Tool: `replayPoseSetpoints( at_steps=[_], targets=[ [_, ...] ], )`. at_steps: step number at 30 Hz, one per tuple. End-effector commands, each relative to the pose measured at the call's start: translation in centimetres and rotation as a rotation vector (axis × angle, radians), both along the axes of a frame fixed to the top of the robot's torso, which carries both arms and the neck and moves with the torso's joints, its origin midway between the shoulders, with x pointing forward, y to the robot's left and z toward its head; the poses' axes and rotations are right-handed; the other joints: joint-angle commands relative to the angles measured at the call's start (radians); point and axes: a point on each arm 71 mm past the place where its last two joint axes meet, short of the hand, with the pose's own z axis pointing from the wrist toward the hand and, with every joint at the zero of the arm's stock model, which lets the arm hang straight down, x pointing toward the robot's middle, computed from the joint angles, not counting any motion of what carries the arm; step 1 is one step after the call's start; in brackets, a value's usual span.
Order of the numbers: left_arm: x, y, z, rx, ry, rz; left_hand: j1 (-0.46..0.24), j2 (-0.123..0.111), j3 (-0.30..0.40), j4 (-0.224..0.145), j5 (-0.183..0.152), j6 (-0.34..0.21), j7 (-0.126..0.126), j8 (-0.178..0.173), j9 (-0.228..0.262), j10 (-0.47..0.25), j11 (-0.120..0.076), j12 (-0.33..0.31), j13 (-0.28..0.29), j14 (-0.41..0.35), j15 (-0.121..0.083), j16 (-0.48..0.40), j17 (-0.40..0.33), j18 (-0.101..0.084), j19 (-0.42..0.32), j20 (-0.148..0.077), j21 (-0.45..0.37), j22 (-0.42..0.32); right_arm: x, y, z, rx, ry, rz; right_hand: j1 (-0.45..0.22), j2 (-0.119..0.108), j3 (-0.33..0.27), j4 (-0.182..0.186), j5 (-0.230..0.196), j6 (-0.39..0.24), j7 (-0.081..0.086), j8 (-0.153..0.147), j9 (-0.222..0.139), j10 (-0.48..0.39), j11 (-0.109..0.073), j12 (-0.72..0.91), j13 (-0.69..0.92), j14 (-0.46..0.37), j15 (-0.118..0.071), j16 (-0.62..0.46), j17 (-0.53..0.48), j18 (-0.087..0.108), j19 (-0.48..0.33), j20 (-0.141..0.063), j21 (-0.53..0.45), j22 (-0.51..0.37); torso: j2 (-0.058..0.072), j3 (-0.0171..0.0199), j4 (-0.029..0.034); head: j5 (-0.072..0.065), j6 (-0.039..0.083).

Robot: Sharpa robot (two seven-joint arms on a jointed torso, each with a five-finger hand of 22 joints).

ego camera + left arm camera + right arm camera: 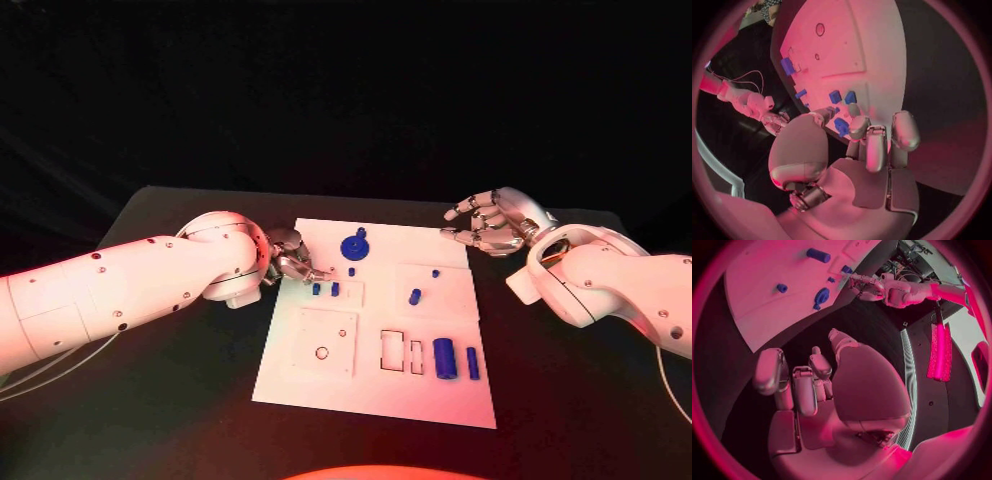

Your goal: Assemble the parts on the task board

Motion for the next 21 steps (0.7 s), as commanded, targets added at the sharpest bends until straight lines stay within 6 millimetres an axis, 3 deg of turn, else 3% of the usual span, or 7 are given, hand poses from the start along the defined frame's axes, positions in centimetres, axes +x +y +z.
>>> replayPoseSetpoints(
  at_steps=[1,9,13,15,17,18,21],
  targets=[
    [0.0,0.0,0.4,-0.002,0.005,-0.004,-0.008,0.002,-0.006,-0.001,-0.005,0.005,0.003,0.003,-0.001,-0.001,-0.001,-0.006,-0.004,0.091,-0.003,-0.001,0.216,-0.013,0.003,0.0,-0.005,-0.005,0.0,0.1,0.0,-0.003,-0.005,0.012,-0.001,0.008,0.001,0.006,0.007,-0.004,0.0,0.005,-0.001,0.001,-0.002,0.002,0.001,0.065,0.004,-0.003,0.113,0.008,-0.003,0.001,0.0,0.002,0.0,0.0002,0.0005,0.0,0.003],
    [0.2,-0.4,1.5,-0.094,-0.023,-0.001,-0.007,0.008,-0.016,-0.002,-0.003,-0.005,0.006,-0.002,-0.001,-0.017,0.001,-0.02,-0.026,0.085,-0.002,-0.01,0.199,-0.01,-0.01,0.001,-0.015,-0.022,0.0,0.1,0.0,-0.003,-0.006,0.012,-0.001,0.008,0.001,0.006,0.007,-0.004,0.0,0.005,-0.001,0.001,-0.002,0.002,0.001,0.065,0.004,-0.003,0.113,0.008,-0.003,0.001,0.0,0.002,0.001,-0.0001,0.0,0.0,0.003],
    [0.5,-0.9,2.3,-0.228,-0.073,-0.015,0.076,0.038,-0.036,-0.003,0.012,-0.118,0.066,-0.073,-0.035,-0.282,0.055,-0.237,-0.333,-0.027,0.047,-0.152,-0.031,0.043,-0.221,0.037,-0.197,-0.31,0.0,0.2,0.0,-0.003,-0.006,0.011,-0.001,0.008,0.001,0.006,0.007,-0.004,0.0,0.005,-0.001,0.001,-0.002,0.002,0.001,0.065,0.004,-0.003,0.113,0.008,-0.003,0.001,0.0,0.002,0.001,0.0011,-0.0009,0.0,0.003],
    [0.7,-1.2,2.6,-0.278,-0.119,-0.042,0.153,0.042,-0.026,-0.006,0.016,-0.186,0.103,-0.119,-0.07,-0.378,0.092,-0.308,-0.386,-0.17,0.078,-0.305,-0.241,0.069,-0.359,0.065,-0.334,-0.482,0.0,0.1,0.0,-0.002,-0.008,0.01,-0.001,0.008,0.001,0.006,0.007,-0.004,0.0,0.005,-0.001,0.001,-0.002,0.002,0.001,0.065,0.004,-0.003,0.113,0.008,-0.003,0.001,0.0,0.002,0.0,0.0019,-0.0002,0.0,0.004],
    [0.8,-1.6,2.9,-0.32,-0.183,-0.083,0.212,0.035,-0.021,-0.002,0.014,-0.2,0.119,-0.136,-0.097,-0.405,0.109,-0.34,-0.417,-0.242,0.096,-0.381,-0.336,0.071,-0.375,0.083,-0.377,-0.507,0.0,0.1,0.0,-0.002,-0.009,0.009,-0.001,0.008,0.001,0.006,0.007,-0.004,0.0,0.005,-0.001,0.001,-0.002,0.002,0.001,0.065,0.004,-0.003,0.113,0.008,-0.003,0.001,0.0,0.002,0.0,0.0018,0.001,-0.001,0.005],
    [0.8,-1.9,3.0,-0.334,-0.222,-0.11,0.299,0.028,0.009,-0.021,0.012,-0.231,0.135,-0.165,-0.128,-0.452,0.127,-0.394,-0.456,-0.269,0.108,-0.411,-0.377,0.075,-0.373,0.092,-0.398,-0.521,0.0,0.1,0.0,-0.002,-0.011,0.007,-0.001,0.008,0.002,0.006,0.007,-0.004,0.0,0.005,-0.001,0.0,-0.003,0.001,-0.001,0.064,0.004,-0.004,0.111,0.008,-0.004,0.001,-0.002,0.001,0.001,0.0013,0.0016,-0.002,0.005],
    [0.6,-2.7,3.1,-0.352,-0.332,-0.189,0.415,0.0,0.049,-0.044,0.013,-0.255,0.149,-0.202,-0.185,-0.483,0.134,-0.47,-0.526,-0.283,0.118,-0.422,-0.406,0.075,-0.358,0.104,-0.413,-0.532,0.1,0.0,0.0,-0.002,-0.014,0.003,-0.001,0.008,0.002,0.006,0.007,-0.004,0.0,0.005,-0.001,-0.002,-0.003,-0.001,-0.003,0.064,0.004,-0.005,0.109,0.008,-0.005,0.001,-0.003,0.0,0.002,-0.0014,0.0022,-0.005,0.006]
  ],
)
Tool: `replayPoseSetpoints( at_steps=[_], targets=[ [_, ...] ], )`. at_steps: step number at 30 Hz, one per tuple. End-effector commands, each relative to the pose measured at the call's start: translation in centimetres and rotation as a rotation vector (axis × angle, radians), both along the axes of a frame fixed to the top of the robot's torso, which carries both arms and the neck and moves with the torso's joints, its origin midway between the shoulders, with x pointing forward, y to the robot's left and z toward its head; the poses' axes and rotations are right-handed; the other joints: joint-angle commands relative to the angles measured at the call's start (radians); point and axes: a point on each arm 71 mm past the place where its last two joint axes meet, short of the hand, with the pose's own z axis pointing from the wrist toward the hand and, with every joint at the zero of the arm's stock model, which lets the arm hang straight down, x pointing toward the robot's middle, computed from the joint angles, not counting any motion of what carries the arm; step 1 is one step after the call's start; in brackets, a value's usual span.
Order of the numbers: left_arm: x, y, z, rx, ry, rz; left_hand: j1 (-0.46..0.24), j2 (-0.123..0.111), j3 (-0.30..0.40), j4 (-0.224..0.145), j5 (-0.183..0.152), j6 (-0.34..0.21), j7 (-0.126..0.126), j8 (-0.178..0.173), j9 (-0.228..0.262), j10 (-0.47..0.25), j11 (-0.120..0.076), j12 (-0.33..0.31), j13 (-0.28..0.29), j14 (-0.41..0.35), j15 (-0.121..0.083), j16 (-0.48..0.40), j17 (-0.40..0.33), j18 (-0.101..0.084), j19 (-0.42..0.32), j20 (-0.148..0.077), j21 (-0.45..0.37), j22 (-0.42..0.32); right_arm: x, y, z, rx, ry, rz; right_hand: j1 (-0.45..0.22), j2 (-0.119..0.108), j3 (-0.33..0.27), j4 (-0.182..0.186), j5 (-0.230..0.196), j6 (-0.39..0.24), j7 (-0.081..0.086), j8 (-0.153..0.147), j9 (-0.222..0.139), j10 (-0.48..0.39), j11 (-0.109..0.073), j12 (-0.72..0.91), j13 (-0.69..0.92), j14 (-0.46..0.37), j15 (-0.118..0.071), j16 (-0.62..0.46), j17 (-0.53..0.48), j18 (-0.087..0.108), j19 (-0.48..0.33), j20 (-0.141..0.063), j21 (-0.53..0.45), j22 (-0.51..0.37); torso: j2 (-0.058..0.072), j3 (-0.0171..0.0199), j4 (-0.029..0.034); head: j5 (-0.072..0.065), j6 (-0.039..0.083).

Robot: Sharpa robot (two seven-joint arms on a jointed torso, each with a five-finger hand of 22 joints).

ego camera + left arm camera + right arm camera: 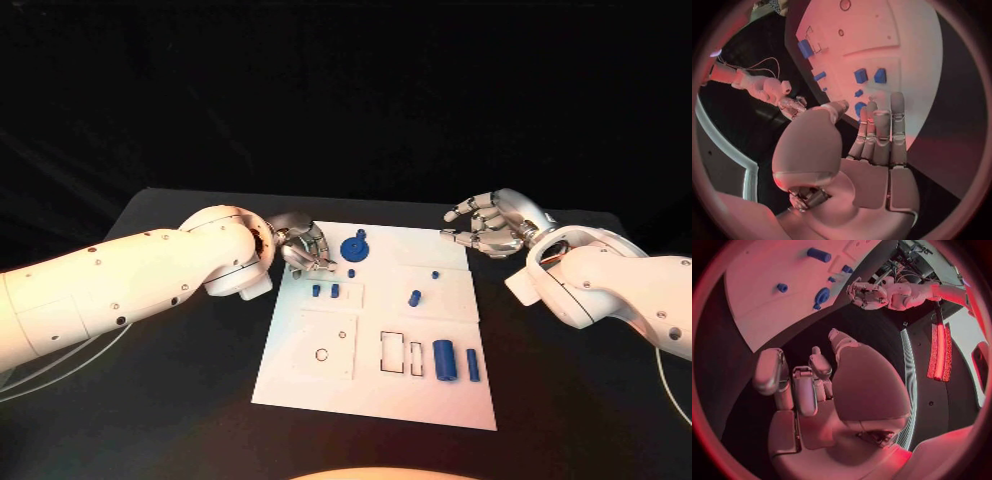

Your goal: Assemble the parts on the task board

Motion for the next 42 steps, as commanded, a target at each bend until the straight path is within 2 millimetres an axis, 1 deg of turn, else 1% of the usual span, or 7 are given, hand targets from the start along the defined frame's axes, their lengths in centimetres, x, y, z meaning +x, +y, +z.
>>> replayPoseSetpoints(
  at_steps=[1,9,19,29,34,37,42],
  targets=[
    [-0.1,-1.7,1.3,-0.135,-0.259,-0.131,0.077,-0.025,0.026,-0.012,0.003,-0.025,0.012,-0.035,-0.051,-0.026,0.011,-0.058,-0.056,-0.029,0.009,-0.022,-0.039,0.012,0.006,0.012,-0.015,-0.01,0.0,0.0,0.1,-0.001,-0.013,0.005,-0.001,0.008,0.002,0.006,0.007,-0.004,0.0,0.005,-0.001,-0.002,-0.003,-0.001,-0.003,0.064,0.004,-0.005,0.109,0.008,-0.005,0.001,-0.003,0.0,0.002,-0.0029,0.0018,-0.004,0.001],
    [-0.3,-3.5,0.6,-0.09,-0.428,-0.255,0.171,-0.09,0.015,-0.043,-0.004,-0.023,0.003,-0.076,-0.164,-0.061,0.02,-0.178,-0.18,-0.09,0.014,-0.082,-0.143,0.014,0.0,0.018,-0.029,-0.017,0.0,0.0,0.1,0.0,-0.018,0.004,-0.001,0.008,0.002,0.005,0.007,-0.004,0.0,0.005,-0.002,-0.008,-0.003,-0.008,-0.012,0.063,0.004,-0.007,0.107,0.009,-0.006,0.001,-0.007,-0.003,0.002,-0.0031,-0.002,-0.005,0.004],
    [0.3,-4.3,-0.8,0.021,-0.416,-0.315,0.19,-0.091,-0.025,-0.049,-0.003,0.012,-0.008,-0.091,-0.221,-0.07,0.018,-0.209,-0.224,-0.092,0.013,-0.076,-0.159,0.014,-0.002,0.018,-0.028,-0.015,0.1,0.2,0.1,0.0,-0.018,0.006,0.0,0.008,0.002,0.005,0.007,-0.005,0.0,0.005,-0.002,-0.007,-0.003,-0.007,-0.01,0.063,0.004,-0.007,0.106,0.009,-0.007,0.001,-0.008,-0.003,0.001,-0.0014,-0.0008,-0.006,0.003],
    [0.6,-5.0,-1.9,0.138,-0.33,-0.314,0.197,-0.087,-0.046,-0.039,-0.001,0.049,-0.02,-0.111,-0.275,-0.046,0.011,-0.197,-0.246,-0.019,0.008,0.026,-0.068,0.014,0.009,0.015,-0.003,0.0,0.2,0.2,0.1,0.004,-0.025,0.003,0.0,0.01,0.003,0.005,0.007,-0.005,0.0,0.005,-0.002,-0.013,-0.003,-0.013,-0.018,0.06,0.004,-0.014,0.093,0.013,-0.014,0.001,-0.023,-0.013,0.001,-0.001,-0.0009,-0.01,0.0],
    [0.8,-5.2,-2.0,0.158,-0.319,-0.312,0.202,-0.085,-0.046,-0.036,-0.002,0.064,-0.024,-0.115,-0.288,-0.029,0.006,-0.186,-0.248,-0.011,0.004,0.044,-0.057,0.014,0.011,0.012,0.004,0.006,0.2,0.2,0.2,0.01,-0.032,-0.001,0.001,0.011,0.007,0.005,0.007,-0.009,0.0,0.007,-0.004,-0.08,-0.003,-0.09,-0.105,0.049,0.004,-0.036,0.06,0.02,-0.034,0.001,-0.063,-0.037,0.001,-0.0015,0.0,-0.011,-0.002],
    [0.9,-5.3,-2.1,0.165,-0.318,-0.312,0.206,-0.083,-0.043,-0.034,-0.002,0.075,-0.024,-0.117,-0.296,-0.016,0.003,-0.178,-0.249,0.003,0.002,0.065,-0.036,0.015,0.011,0.01,0.011,0.01,0.2,0.2,0.2,0.017,-0.038,-0.003,0.002,0.009,0.011,0.006,0.007,-0.012,0.0,0.009,-0.007,-0.121,-0.004,-0.155,-0.177,0.032,0.002,-0.074,0.007,0.034,-0.068,0.0,-0.136,-0.083,0.001,-0.0018,-0.0007,-0.011,-0.003],
    [1.2,-5.4,-2.2,0.173,-0.315,-0.307,0.207,-0.082,-0.042,-0.032,-0.002,0.083,-0.026,-0.117,-0.301,-0.01,0.002,-0.175,-0.25,0.005,0.0,0.071,-0.034,0.014,0.012,0.009,0.015,0.013,0.2,0.2,0.3,0.025,-0.044,-0.002,0.005,0.005,0.024,0.006,0.006,-0.021,0.0,0.015,-0.011,-0.215,-0.006,-0.322,-0.368,-0.025,-0.001,-0.224,-0.171,0.075,-0.176,-0.002,-0.398,-0.251,0.0,-0.0016,0.0,-0.012,-0.003]
  ],
)
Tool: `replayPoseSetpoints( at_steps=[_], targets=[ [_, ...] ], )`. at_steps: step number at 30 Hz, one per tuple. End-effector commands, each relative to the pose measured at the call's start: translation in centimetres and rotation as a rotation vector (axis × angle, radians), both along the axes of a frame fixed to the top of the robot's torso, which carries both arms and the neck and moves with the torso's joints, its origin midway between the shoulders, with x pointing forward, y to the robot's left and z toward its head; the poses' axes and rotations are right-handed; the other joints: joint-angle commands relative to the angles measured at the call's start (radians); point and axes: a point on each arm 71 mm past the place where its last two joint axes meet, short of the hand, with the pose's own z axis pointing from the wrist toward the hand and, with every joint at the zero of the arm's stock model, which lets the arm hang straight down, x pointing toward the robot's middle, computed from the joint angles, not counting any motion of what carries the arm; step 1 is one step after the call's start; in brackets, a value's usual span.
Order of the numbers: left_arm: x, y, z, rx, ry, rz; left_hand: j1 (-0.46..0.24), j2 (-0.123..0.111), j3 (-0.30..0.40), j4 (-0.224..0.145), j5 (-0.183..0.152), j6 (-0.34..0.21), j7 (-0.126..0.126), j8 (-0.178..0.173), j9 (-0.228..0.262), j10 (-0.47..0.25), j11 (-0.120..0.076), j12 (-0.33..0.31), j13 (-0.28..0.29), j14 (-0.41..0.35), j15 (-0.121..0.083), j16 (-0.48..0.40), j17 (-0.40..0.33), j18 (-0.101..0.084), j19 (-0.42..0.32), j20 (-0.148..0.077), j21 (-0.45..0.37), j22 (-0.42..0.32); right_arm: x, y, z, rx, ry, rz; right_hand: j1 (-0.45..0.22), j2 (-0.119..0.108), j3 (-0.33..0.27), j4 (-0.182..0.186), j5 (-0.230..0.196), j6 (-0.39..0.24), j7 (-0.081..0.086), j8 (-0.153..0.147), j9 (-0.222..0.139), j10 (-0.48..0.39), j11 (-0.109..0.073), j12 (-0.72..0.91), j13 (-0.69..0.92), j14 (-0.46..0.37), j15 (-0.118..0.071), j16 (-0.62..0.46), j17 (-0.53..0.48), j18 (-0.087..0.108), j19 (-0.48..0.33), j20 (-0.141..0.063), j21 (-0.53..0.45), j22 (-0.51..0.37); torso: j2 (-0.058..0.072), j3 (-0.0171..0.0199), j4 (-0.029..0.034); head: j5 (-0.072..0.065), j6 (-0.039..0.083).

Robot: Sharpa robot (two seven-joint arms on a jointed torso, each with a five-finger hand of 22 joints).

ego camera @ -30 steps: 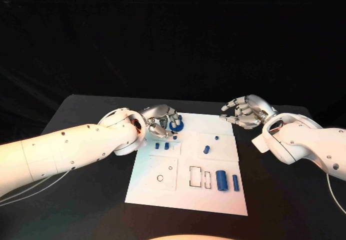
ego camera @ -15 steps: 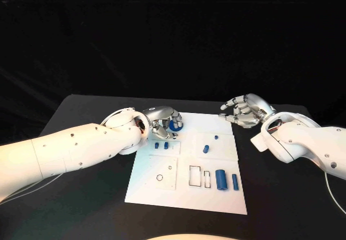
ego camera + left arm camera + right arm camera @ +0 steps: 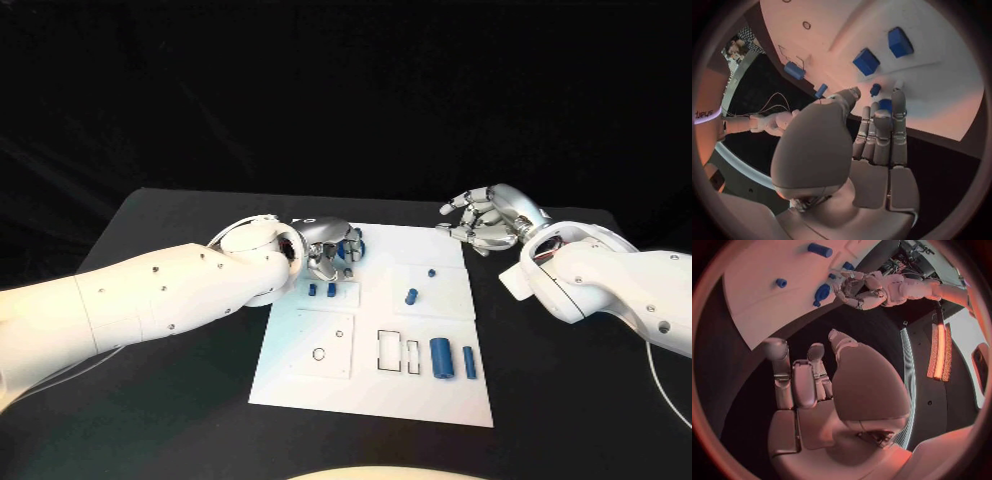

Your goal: Assemble the parts on the task board

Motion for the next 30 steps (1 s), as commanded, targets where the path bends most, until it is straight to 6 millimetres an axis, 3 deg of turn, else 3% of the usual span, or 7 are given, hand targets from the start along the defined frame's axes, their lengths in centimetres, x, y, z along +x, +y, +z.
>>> replayPoseSetpoints(
  at_steps=[1,5,7,15,30],
  targets=[
    [0.1,-0.1,-0.2,0.041,0.013,0.003,0.011,0.003,0.004,0.005,-0.002,0.011,-0.001,-0.006,-0.002,0.006,0.001,0.003,-0.003,-0.001,-0.002,0.0,-0.01,0.015,0.005,-0.005,0.006,0.002,0.0,0.1,0.2,0.016,-0.023,0.009,0.005,0.005,0.011,0.0,0.002,-0.008,0.0,0.007,-0.002,-0.024,-0.003,-0.042,-0.049,-0.017,0.0,-0.056,-0.057,0.023,-0.032,-0.001,-0.095,-0.062,0.0,-0.0002,0.0007,-0.001,0.0],
    [0.3,-0.1,-0.4,0.048,0.015,0.011,0.015,0.006,0.009,0.005,-0.001,0.016,-0.002,-0.008,-0.006,0.004,0.002,0.001,-0.005,-0.003,-0.002,0.002,-0.011,0.014,0.004,-0.005,0.008,0.003,0.0,0.1,0.2,0.022,-0.028,0.008,0.006,0.004,0.014,-0.001,0.002,-0.009,0.0,0.009,-0.003,-0.025,-0.003,-0.049,-0.06,-0.02,0.0,-0.076,-0.074,0.027,-0.039,-0.001,-0.13,-0.086,0.0,-0.0001,0.0006,-0.002,0.0],
    [0.4,-0.1,-0.4,0.049,0.016,0.012,0.019,0.009,0.013,0.004,-0.001,0.018,-0.001,-0.009,-0.009,0.004,0.002,0.001,-0.007,-0.004,-0.001,0.003,-0.01,0.014,0.003,-0.006,0.01,0.005,0.0,0.1,0.2,0.025,-0.031,0.008,0.006,0.001,0.019,-0.001,0.002,-0.011,0.001,0.012,-0.004,-0.029,-0.003,-0.064,-0.079,-0.036,0.0,-0.129,-0.126,0.038,-0.065,0.0,-0.214,-0.141,0.0,-0.0001,0.0006,-0.002,0.0],
    [0.6,-0.4,-0.8,0.064,0.032,0.01,0.032,0.019,0.03,0.001,-0.001,0.03,0.0,-0.013,-0.02,0.009,0.002,0.001,-0.013,-0.001,-0.002,0.014,-0.005,0.014,0.0,-0.006,0.019,0.012,0.0,0.2,0.3,0.035,-0.04,0.008,0.006,-0.008,0.045,-0.002,0.002,-0.024,0.01,0.022,-0.007,-0.06,0.007,-0.149,-0.184,-0.149,0.011,-0.473,-0.411,0.04,-0.091,0.011,-0.357,-0.241,0.0,-0.0003,-0.0002,-0.003,0.0],
    [0.6,-0.4,-1.4,0.092,0.077,-0.003,0.036,0.022,0.044,-0.002,-0.003,0.054,-0.002,-0.016,-0.031,0.029,-0.002,0.006,-0.018,0.013,-0.004,0.036,0.014,0.014,-0.002,-0.007,0.033,0.022,0.0,0.2,0.3,0.041,-0.04,0.011,0.007,-0.008,0.049,-0.003,0.002,-0.025,0.011,0.025,-0.007,-0.062,0.009,-0.156,-0.2,-0.155,0.013,-0.51,-0.429,0.04,-0.091,0.013,-0.373,-0.254,0.0,0.0002,0.0015,-0.005,-0.004]
  ],
)
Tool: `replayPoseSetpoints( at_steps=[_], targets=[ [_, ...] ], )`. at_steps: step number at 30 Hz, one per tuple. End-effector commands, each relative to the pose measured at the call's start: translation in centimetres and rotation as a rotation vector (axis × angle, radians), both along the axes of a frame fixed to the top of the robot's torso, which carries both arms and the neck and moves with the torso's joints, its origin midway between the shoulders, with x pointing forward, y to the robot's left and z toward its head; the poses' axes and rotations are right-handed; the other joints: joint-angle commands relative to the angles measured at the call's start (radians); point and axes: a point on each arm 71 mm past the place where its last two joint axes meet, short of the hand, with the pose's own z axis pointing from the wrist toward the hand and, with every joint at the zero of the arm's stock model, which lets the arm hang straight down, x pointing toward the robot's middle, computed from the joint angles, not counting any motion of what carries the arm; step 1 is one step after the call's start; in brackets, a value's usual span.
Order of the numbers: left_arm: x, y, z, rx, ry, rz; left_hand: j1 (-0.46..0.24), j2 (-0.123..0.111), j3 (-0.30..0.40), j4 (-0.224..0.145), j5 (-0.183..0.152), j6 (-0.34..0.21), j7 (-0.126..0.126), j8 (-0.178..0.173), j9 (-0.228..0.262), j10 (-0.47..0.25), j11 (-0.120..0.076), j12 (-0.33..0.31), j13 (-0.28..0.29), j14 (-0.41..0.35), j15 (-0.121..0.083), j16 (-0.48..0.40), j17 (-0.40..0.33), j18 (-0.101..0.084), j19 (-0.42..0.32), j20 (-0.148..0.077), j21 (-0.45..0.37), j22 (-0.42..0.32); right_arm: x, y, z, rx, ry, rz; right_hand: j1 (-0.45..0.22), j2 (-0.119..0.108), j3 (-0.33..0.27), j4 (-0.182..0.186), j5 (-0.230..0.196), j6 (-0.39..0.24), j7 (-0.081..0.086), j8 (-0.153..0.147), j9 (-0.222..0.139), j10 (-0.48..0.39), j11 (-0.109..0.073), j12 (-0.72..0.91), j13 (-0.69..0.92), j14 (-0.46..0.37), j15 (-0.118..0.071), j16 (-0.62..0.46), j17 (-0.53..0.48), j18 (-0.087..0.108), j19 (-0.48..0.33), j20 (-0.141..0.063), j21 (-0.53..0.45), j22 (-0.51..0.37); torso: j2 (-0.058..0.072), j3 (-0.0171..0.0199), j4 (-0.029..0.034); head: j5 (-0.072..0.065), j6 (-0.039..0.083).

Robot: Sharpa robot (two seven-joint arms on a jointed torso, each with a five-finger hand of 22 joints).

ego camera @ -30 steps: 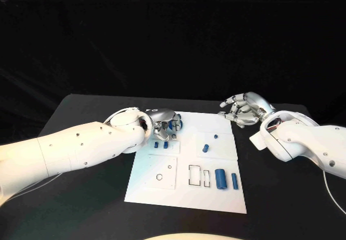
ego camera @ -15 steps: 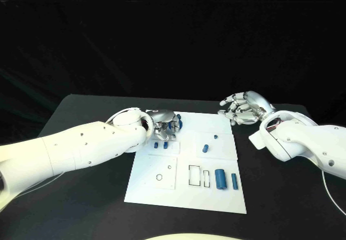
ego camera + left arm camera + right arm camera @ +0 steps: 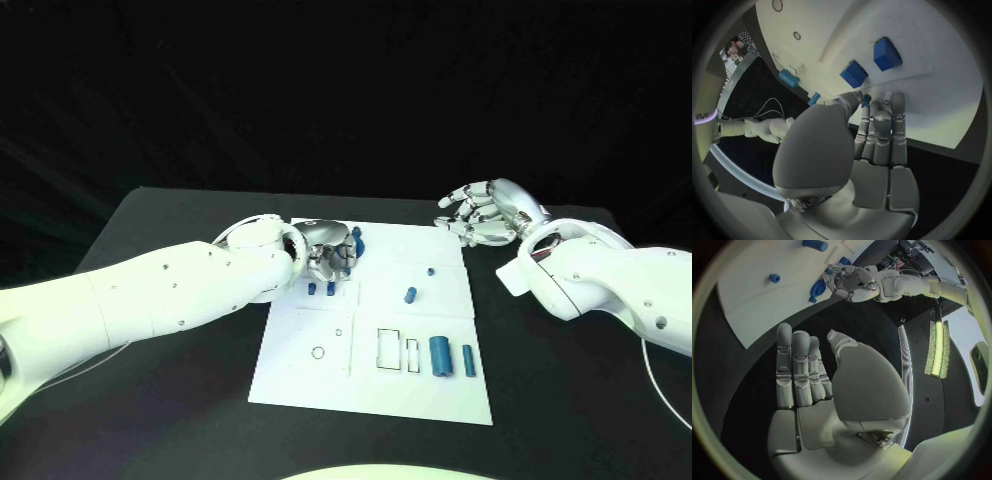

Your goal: Assemble the parts on the task board

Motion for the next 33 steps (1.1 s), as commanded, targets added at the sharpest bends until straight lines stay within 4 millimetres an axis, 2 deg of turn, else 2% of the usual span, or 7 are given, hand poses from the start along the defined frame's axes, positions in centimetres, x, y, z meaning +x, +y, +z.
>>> replayPoseSetpoints(
  at_steps=[1,13,20,25,33],
  targets=[
    [-0.18,-0.26,-0.32,0.019,0.031,-0.018,0.006,0.001,0.008,0.001,-0.003,0.013,0.001,-0.005,-0.003,0.012,-0.003,0.007,-0.003,0.018,-0.002,0.015,0.014,0.014,-0.003,-0.007,0.006,0.003,-0.03,0.14,0.08,0.006,-0.012,0.012,0.003,-0.003,0.007,0.001,0.002,-0.007,0.003,0.007,-0.001,-0.006,0.002,-0.007,-0.002,-0.007,-0.002,-0.008,-0.001,0.011,-0.004,0.002,-0.005,-0.002,0.0,0.0,0.0,0.0,0.0],
    [-0.13,-0.37,-0.34,0.005,0.029,-0.021,0.008,0.029,0.041,-0.011,-0.005,0.086,-0.017,-0.013,-0.016,0.076,-0.031,-0.005,-0.022,0.059,-0.026,0.066,0.065,0.015,-0.001,-0.023,0.044,0.033,-0.01,0.17,0.07,0.007,-0.011,0.013,0.003,-0.003,0.008,0.001,0.002,-0.007,0.003,0.007,-0.001,-0.006,0.002,-0.007,-0.003,-0.007,-0.002,-0.009,-0.001,0.011,-0.004,0.002,-0.006,-0.003,-0.001,0.0006,-0.0003,0.001,-0.001],
    [-0.01,-0.25,-0.24,-0.005,0.014,-0.009,0.013,0.058,0.068,-0.038,-0.008,0.15,-0.017,-0.019,-0.014,0.144,-0.046,-0.028,-0.035,0.126,-0.039,0.121,0.147,-0.004,0.076,-0.037,0.128,0.144,0.01,0.18,0.05,0.007,-0.01,0.013,0.002,-0.002,0.008,0.001,0.002,-0.007,0.003,0.007,-0.001,-0.006,0.002,-0.008,-0.005,-0.007,-0.001,-0.012,-0.002,0.011,-0.003,0.003,-0.008,-0.004,-0.001,0.0005,-0.0005,0.001,-0.001],
    [0.06,-0.16,-0.12,-0.022,0.004,0.001,0.018,0.056,0.095,-0.068,-0.006,0.159,-0.012,-0.044,-0.02,0.164,-0.043,-0.06,-0.045,0.129,-0.039,0.12,0.138,-0.006,0.079,-0.04,0.148,0.16,0.03,0.18,0.04,0.007,-0.009,0.013,0.001,-0.002,0.008,0.002,0.002,-0.007,0.003,0.008,-0.001,-0.006,0.003,-0.008,-0.007,-0.007,-0.001,-0.014,-0.002,0.011,-0.003,0.003,-0.009,-0.006,0.0,0.0004,0.0,0.001,0.0],
    [-0.19,0.01,0.28,-0.071,0.018,0.016,0.006,0.051,0.104,-0.076,-0.006,0.169,-0.01,-0.055,-0.021,0.176,-0.04,-0.078,-0.05,0.134,-0.038,0.122,0.142,-0.007,0.082,-0.038,0.159,0.172,0.08,0.15,-0.02,0.005,-0.005,0.013,0.001,-0.002,0.008,0.002,0.002,-0.007,0.003,0.008,-0.001,-0.006,0.003,-0.008,-0.007,-0.007,-0.001,-0.014,-0.002,0.011,-0.003,0.003,-0.009,-0.006,0.0,-0.0011,-0.0024,0.0,0.005]
  ],
)
